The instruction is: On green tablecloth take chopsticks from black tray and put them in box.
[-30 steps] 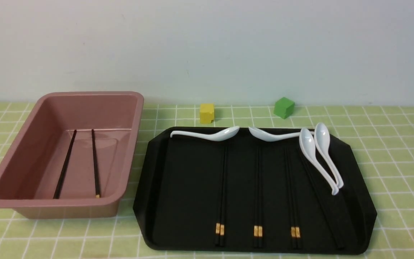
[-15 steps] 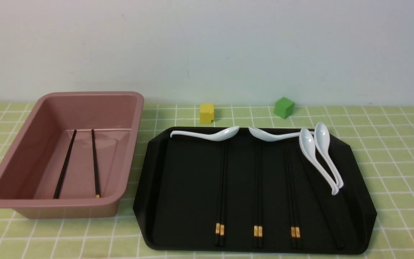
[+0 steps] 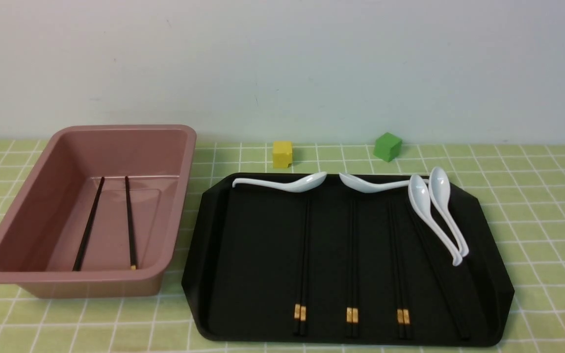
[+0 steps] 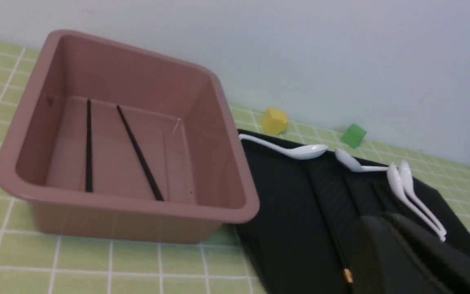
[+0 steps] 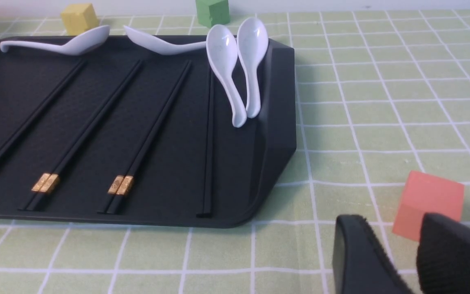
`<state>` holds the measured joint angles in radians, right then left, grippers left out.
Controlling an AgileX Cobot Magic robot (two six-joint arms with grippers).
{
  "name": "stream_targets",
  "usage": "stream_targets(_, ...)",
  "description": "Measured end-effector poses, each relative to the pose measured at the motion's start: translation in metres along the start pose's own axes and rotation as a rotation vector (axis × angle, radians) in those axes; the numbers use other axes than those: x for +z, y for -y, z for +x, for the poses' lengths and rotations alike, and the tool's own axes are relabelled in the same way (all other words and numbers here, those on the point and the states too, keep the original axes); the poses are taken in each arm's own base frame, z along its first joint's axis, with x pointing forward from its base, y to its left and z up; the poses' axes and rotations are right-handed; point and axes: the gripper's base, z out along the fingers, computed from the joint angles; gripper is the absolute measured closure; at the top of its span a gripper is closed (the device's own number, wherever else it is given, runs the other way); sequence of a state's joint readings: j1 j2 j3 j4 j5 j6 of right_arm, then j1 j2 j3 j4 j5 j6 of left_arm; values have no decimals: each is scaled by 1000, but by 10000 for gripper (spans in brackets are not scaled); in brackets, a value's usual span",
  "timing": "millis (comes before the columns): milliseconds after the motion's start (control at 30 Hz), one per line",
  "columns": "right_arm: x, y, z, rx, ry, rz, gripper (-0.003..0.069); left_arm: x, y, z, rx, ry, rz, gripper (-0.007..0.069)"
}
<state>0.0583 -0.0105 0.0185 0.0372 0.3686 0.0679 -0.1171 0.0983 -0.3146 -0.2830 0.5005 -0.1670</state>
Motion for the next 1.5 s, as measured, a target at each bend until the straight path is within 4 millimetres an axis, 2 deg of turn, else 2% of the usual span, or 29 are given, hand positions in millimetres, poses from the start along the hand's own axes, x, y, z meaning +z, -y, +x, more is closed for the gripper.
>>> stream_targets(167, 0, 0, 0, 0, 0, 0, 419, 18, -21, 35, -3, -41, -55, 633)
stream_targets(333, 0, 0, 0, 0, 0, 0, 419, 23, -43, 69, 48, -46, -111, 627)
stream_targets(433, 0, 0, 0, 0, 0, 0, 419, 24, -48, 78, 64, -51, -129, 626)
stream_targets(1500, 0, 0, 0, 0, 0, 0, 419, 24, -51, 82, 88, -78, -150, 592)
